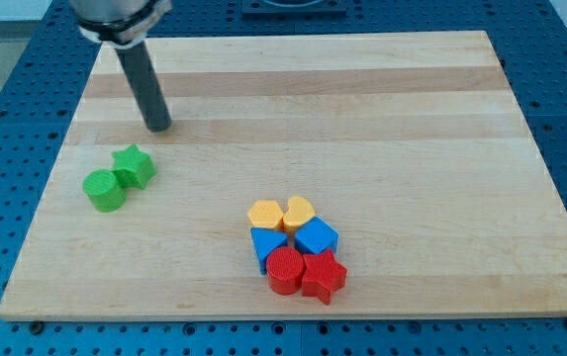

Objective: Take the green blocks towards the bottom left corner

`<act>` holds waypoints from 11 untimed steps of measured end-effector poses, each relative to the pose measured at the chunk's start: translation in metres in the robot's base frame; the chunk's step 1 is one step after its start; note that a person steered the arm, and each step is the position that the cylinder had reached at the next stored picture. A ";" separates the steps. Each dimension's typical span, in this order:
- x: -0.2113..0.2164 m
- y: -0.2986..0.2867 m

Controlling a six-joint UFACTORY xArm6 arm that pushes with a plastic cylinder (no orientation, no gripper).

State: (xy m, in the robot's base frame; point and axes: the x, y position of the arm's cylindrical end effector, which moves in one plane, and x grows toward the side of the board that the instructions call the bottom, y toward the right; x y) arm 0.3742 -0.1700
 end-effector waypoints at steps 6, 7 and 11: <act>0.051 0.001; 0.051 -0.013; 0.073 -0.030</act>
